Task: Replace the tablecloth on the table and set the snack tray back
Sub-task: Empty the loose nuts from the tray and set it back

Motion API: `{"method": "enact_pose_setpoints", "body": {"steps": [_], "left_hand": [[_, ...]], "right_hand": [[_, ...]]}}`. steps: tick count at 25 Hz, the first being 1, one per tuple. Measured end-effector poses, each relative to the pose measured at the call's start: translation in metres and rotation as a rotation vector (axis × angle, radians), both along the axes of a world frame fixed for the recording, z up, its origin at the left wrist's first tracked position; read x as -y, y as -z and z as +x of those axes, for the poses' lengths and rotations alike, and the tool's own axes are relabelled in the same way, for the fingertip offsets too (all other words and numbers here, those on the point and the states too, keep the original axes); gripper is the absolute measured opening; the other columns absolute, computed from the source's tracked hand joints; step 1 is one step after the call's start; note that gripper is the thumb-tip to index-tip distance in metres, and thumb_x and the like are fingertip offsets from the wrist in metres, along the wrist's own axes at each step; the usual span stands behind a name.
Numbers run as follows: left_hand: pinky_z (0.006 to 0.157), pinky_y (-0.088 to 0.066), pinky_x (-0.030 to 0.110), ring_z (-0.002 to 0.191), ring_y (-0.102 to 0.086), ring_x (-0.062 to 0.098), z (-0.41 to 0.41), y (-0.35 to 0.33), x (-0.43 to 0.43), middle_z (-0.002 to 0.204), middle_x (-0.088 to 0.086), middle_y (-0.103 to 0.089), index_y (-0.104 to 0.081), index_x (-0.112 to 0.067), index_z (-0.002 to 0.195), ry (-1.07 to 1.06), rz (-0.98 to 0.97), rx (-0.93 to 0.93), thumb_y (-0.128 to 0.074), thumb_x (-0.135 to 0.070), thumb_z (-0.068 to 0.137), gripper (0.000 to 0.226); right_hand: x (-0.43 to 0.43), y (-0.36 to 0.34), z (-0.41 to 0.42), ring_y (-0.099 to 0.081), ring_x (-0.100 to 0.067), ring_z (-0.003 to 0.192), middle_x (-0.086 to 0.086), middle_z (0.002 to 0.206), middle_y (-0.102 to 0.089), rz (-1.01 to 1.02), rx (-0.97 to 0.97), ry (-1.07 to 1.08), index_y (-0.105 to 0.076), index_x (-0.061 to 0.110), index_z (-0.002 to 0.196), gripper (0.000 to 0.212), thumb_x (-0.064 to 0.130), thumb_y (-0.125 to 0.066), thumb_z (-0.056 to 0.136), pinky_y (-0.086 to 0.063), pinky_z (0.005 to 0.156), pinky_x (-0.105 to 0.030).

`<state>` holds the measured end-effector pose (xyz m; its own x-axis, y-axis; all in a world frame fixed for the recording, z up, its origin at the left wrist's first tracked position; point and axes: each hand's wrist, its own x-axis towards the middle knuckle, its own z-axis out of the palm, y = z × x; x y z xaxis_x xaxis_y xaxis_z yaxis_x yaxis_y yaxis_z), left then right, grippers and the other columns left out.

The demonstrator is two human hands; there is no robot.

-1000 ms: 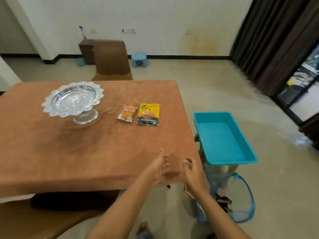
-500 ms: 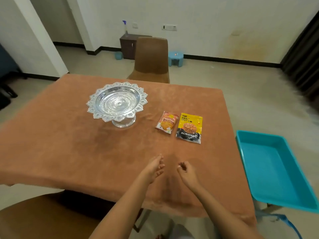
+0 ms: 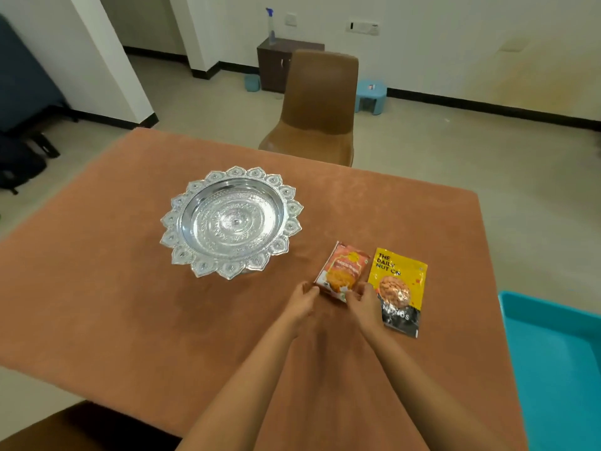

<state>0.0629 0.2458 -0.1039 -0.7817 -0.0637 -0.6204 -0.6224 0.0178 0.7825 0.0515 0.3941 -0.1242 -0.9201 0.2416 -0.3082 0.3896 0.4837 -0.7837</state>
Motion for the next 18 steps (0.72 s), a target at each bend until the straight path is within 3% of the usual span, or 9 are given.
{"method": "enact_pose_setpoints", "body": {"steps": [3,4,6,8,11,13,15,18], "left_hand": [[0.102,-0.042,0.033,0.125,-0.047,0.020,-0.052,0.011,0.003,0.144,0.003,-0.041,-0.024,-0.011,0.148,0.031,-0.092,0.009,-0.051,-0.024,0.096,0.060],[0.103,-0.039,0.032,0.126,-0.046,0.021,-0.064,0.015,0.002,0.144,0.006,-0.041,-0.024,-0.011,0.148,0.047,-0.123,0.008,-0.051,-0.024,0.096,0.060],[0.090,-0.041,0.027,0.109,-0.052,0.017,-0.081,0.023,-0.005,0.135,0.009,-0.051,-0.038,-0.012,0.140,0.059,-0.124,-0.003,-0.050,-0.021,0.097,0.046],[0.079,-0.043,0.028,0.093,-0.053,0.016,-0.093,0.025,-0.017,0.120,0.010,-0.060,-0.051,-0.017,0.118,0.071,-0.072,-0.040,-0.048,-0.019,0.098,0.020],[0.071,-0.049,0.026,0.080,-0.058,0.016,-0.102,0.012,-0.029,0.095,0.005,-0.059,-0.049,-0.018,0.098,0.105,-0.007,-0.162,-0.048,-0.010,0.098,0.009],[0.076,-0.053,0.031,0.075,-0.059,0.012,-0.107,-0.011,-0.027,0.094,0.004,-0.061,-0.051,-0.017,0.101,0.084,-0.012,-0.306,-0.050,-0.011,0.097,0.007],[0.075,-0.052,0.025,0.075,-0.062,0.009,-0.113,-0.044,-0.014,0.096,-0.002,-0.062,-0.053,-0.018,0.106,0.020,-0.070,-0.461,-0.051,-0.016,0.097,0.009],[0.075,-0.052,0.022,0.086,-0.065,0.011,-0.116,-0.087,0.028,0.099,-0.009,-0.062,-0.051,-0.033,0.108,-0.155,-0.176,-0.590,-0.052,-0.028,0.097,0.012]], "right_hand": [[0.007,0.006,-0.043,-0.056,-0.032,0.100,-0.017,0.108,-0.059,0.003,0.003,0.052,-0.051,-0.001,0.114,0.029,0.015,-0.058,0.090,-0.036,0.072,-0.031],[0.009,0.009,-0.054,-0.057,-0.033,0.100,-0.017,0.108,-0.059,0.002,0.004,0.064,-0.051,-0.001,0.113,0.030,0.015,-0.059,0.089,-0.037,0.073,-0.031],[0.010,0.016,-0.071,-0.058,-0.032,0.102,-0.015,0.110,-0.060,-0.028,0.010,0.070,-0.049,0.000,0.118,0.038,0.014,-0.062,0.086,-0.040,0.076,-0.031],[0.008,0.018,-0.081,-0.059,-0.028,0.100,-0.010,0.112,-0.061,-0.063,0.009,0.078,-0.044,0.002,0.131,0.054,0.010,-0.064,0.081,-0.041,0.076,-0.027],[0.003,0.005,-0.085,-0.061,-0.020,0.094,-0.004,0.113,-0.063,-0.156,-0.086,0.123,-0.036,0.010,0.142,0.075,0.014,-0.063,0.072,-0.044,0.074,-0.026],[0.007,-0.017,-0.090,-0.063,-0.020,0.095,-0.002,0.111,-0.064,-0.276,-0.181,0.182,-0.043,0.019,0.135,0.071,0.025,-0.062,0.066,-0.051,0.077,-0.033],[0.020,-0.049,-0.099,-0.063,-0.016,0.093,0.000,0.105,-0.063,-0.339,-0.294,0.200,-0.048,0.025,0.121,0.055,0.029,-0.065,0.069,-0.054,0.081,-0.038],[0.066,-0.093,-0.118,-0.063,-0.004,0.091,0.004,0.109,-0.062,-0.507,-0.363,0.097,-0.039,0.015,0.130,0.054,0.010,-0.066,0.084,-0.054,0.079,-0.025]]}}
